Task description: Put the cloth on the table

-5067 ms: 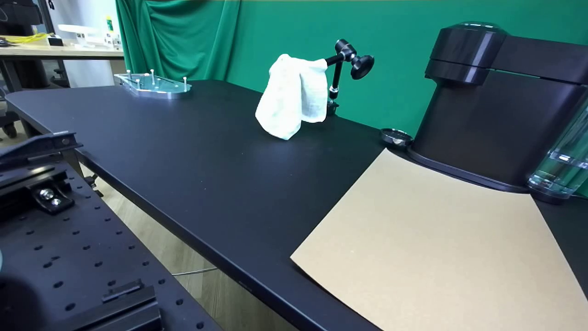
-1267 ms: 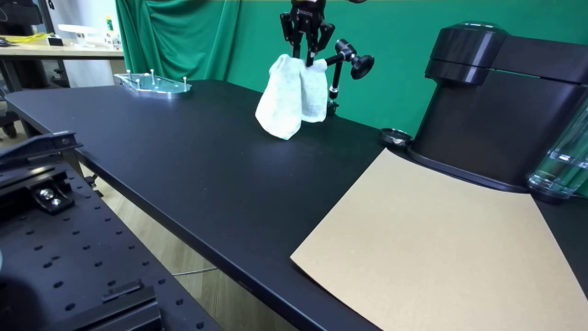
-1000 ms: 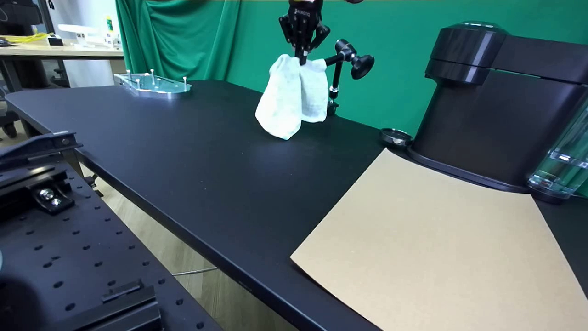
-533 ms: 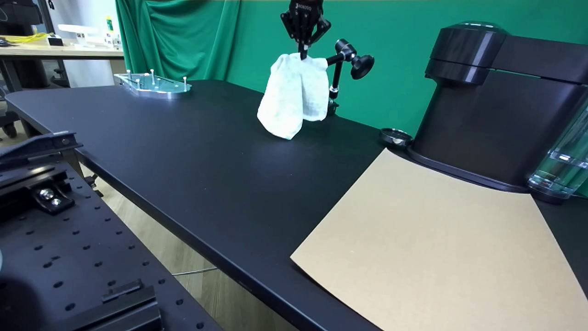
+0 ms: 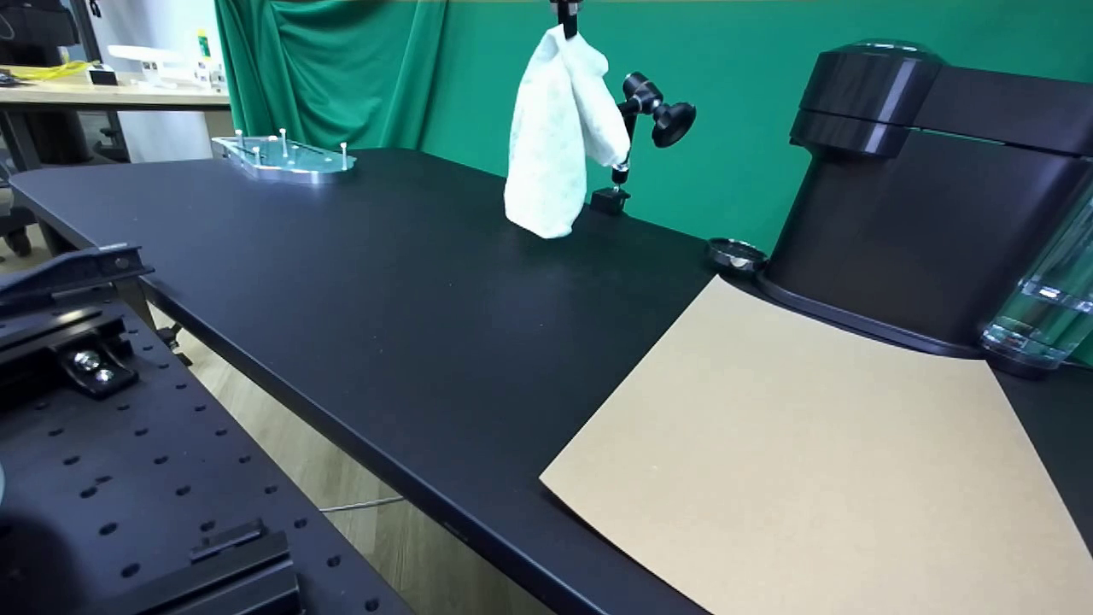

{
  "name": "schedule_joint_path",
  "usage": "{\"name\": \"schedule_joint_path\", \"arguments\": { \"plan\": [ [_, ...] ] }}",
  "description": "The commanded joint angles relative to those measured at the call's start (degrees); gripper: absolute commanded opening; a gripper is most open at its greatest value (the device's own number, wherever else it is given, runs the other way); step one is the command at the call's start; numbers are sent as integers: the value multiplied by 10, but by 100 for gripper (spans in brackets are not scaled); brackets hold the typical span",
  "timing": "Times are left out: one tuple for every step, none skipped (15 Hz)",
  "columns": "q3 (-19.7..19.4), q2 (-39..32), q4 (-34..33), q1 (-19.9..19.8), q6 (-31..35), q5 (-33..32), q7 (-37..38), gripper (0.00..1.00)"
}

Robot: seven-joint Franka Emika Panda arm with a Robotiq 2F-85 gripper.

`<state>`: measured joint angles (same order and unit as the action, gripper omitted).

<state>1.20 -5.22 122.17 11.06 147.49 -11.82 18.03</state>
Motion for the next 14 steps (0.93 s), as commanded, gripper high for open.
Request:
{"name": "schedule_joint_path", "arguments": {
  "plan": [
    [36, 71, 32, 0, -45, 25, 7, 0],
    [46, 82, 35, 0, -54, 45, 1, 0],
    [56, 92, 39, 0, -61, 67, -4, 0],
    [65, 99, 42, 2, -70, 95, -13, 0],
    [72, 105, 46, 4, -77, 119, -20, 0],
    [79, 109, 49, 6, -85, 144, -30, 0],
    [85, 111, 54, 8, -91, 165, -38, 0],
    [89, 111, 58, 10, -98, 184, -47, 0],
    [93, 110, 64, 10, -101, 196, -53, 0],
    [95, 107, 69, 8, -103, 200, -51, 0],
    [96, 104, 76, 6, -99, 201, -51, 0],
    [96, 101, 82, 5, -98, 202, -52, 26],
    [96, 97, 90, 3, -94, 195, -50, 27],
    [95, 94, 95, 2, -93, 193, -49, 33]
  ]
}}
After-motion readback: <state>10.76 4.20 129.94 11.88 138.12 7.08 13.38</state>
